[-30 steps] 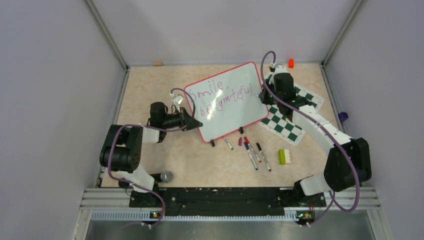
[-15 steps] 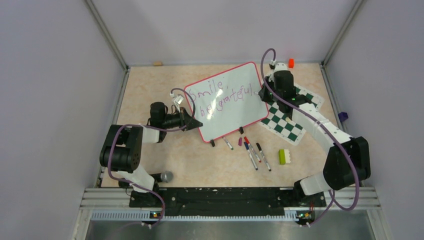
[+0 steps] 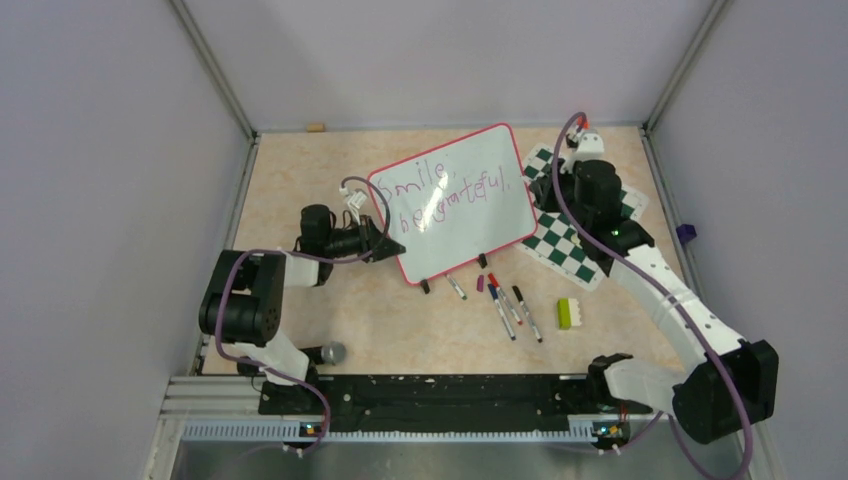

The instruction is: Write a sentence on the whiteboard

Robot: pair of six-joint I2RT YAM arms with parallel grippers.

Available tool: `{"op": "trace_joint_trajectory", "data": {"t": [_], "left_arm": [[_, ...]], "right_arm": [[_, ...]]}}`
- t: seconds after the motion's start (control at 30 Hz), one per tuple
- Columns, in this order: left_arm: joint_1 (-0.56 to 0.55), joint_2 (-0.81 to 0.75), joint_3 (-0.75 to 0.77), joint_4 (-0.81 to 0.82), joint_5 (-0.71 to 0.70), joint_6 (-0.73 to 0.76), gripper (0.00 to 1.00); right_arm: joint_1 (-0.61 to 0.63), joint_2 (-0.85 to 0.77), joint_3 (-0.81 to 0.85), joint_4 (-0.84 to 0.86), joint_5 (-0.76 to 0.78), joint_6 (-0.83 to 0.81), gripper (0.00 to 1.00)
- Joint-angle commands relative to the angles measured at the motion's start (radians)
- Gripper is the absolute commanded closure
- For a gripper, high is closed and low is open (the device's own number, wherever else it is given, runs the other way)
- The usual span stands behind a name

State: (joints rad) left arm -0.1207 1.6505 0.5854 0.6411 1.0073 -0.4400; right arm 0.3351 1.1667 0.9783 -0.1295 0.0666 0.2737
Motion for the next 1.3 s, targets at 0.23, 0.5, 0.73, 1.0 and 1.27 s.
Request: {"op": "trace_joint_trajectory", "data": {"t": [0.23, 0.5, 0.73, 1.0, 1.27], "left_arm": [[-0.010, -0.083, -0.069, -0.139, -0.175, 0.074, 0.46], [-0.010, -0.368, -0.165, -0.223, -0.350, 0.085, 0.01], [-0.009, -0.732, -0.185, -0.521, -0.600, 0.053, 0.01], [-0.008, -1.369, -0.286, -0.751, -1.024, -0.168, 0.02], [-0.024, -1.236, -0.145, -1.003, -0.841, -0.255, 0.12]], "right_arm": [[-0.010, -0.139, -0.084, 0.032, 0.056, -0.002, 1.00], [-0.011, -0.200, -0.101, 0.020, 0.048, 0.005, 1.00], [-0.011, -0.209, -0.120, 0.049, 0.029, 0.024, 1.00], [-0.010, -0.243, -0.124, 0.024, 0.029, 0.046, 1.00], [-0.010, -0.299, -0.077, -0.158, 0.053, 0.089, 1.00]]}}
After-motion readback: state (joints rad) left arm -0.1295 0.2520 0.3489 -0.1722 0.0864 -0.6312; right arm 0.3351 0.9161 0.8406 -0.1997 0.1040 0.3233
